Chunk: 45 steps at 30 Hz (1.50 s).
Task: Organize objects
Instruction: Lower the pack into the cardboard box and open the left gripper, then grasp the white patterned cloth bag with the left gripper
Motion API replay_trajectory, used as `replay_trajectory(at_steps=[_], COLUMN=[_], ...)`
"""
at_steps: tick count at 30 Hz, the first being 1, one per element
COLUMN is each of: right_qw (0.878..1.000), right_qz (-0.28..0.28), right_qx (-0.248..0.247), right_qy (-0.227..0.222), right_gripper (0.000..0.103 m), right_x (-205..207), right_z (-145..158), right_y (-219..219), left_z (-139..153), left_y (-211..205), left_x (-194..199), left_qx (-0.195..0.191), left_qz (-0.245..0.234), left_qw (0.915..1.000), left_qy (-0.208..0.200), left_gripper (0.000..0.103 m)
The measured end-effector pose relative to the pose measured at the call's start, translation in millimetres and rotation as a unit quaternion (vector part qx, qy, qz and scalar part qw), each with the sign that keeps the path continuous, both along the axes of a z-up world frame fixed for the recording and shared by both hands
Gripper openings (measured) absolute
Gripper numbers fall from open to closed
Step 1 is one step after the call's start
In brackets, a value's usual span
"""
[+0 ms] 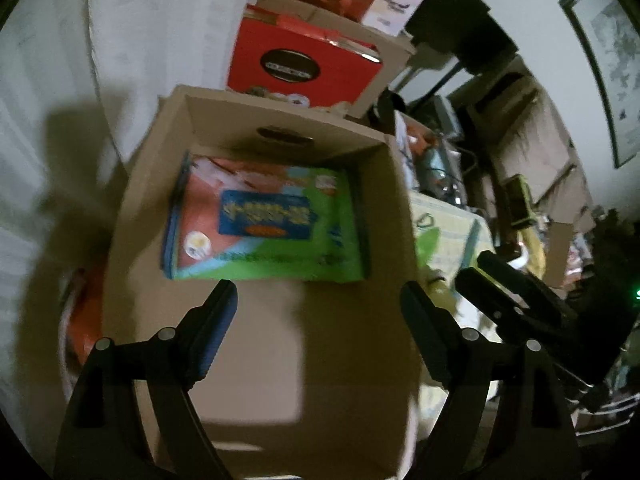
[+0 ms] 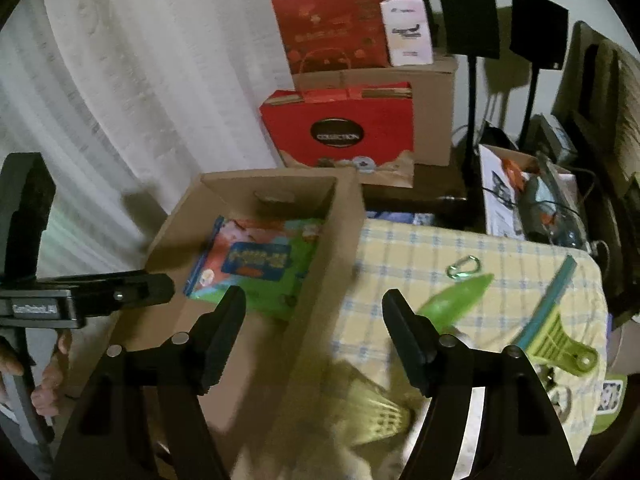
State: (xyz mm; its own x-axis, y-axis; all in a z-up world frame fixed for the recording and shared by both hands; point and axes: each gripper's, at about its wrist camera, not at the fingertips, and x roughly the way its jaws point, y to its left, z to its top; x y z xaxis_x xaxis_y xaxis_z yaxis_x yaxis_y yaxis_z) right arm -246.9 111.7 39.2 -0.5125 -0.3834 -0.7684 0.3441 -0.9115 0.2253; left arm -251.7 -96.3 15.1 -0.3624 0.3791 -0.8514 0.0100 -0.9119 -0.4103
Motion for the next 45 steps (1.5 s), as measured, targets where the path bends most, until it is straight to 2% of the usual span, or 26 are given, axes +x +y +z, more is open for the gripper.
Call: replay_trajectory(at_steps=[12, 20, 27, 33, 45], right_qw=[0.999, 0.996, 0.993, 0.990, 0.986], right_qz=[-0.038, -0.077, -0.112, -0.131, -0.161], right_qx=[0.026, 0.045, 0.040, 0.049, 0.045], right_qy=[0.010, 0.009, 0.005, 0.003, -0.009], right_gripper=[0.075, 0.076, 0.076, 0.076, 0.076], right_x=[40, 63, 78, 88, 105], right_z=[3, -1, -8, -17, -36], right_y=[67, 118, 159, 178, 210], left_z=[8, 7, 5, -8, -40], left_y=[61, 107, 149, 181, 225], left_x=[48, 78, 101, 113, 122], left_qx=[-0.009, 0.003, -0.007, -0.016, -0.070], left_qz=[-0.051, -0.089, -0.120, -0.145, -0.175], left_qw=[0.9984, 0.9957, 0.9923, 0.9890, 0.9817], left_qy=[0.020, 0.025, 0.031, 0.027, 0.022], left_gripper=[0.082, 0.082, 0.082, 0.082, 0.082])
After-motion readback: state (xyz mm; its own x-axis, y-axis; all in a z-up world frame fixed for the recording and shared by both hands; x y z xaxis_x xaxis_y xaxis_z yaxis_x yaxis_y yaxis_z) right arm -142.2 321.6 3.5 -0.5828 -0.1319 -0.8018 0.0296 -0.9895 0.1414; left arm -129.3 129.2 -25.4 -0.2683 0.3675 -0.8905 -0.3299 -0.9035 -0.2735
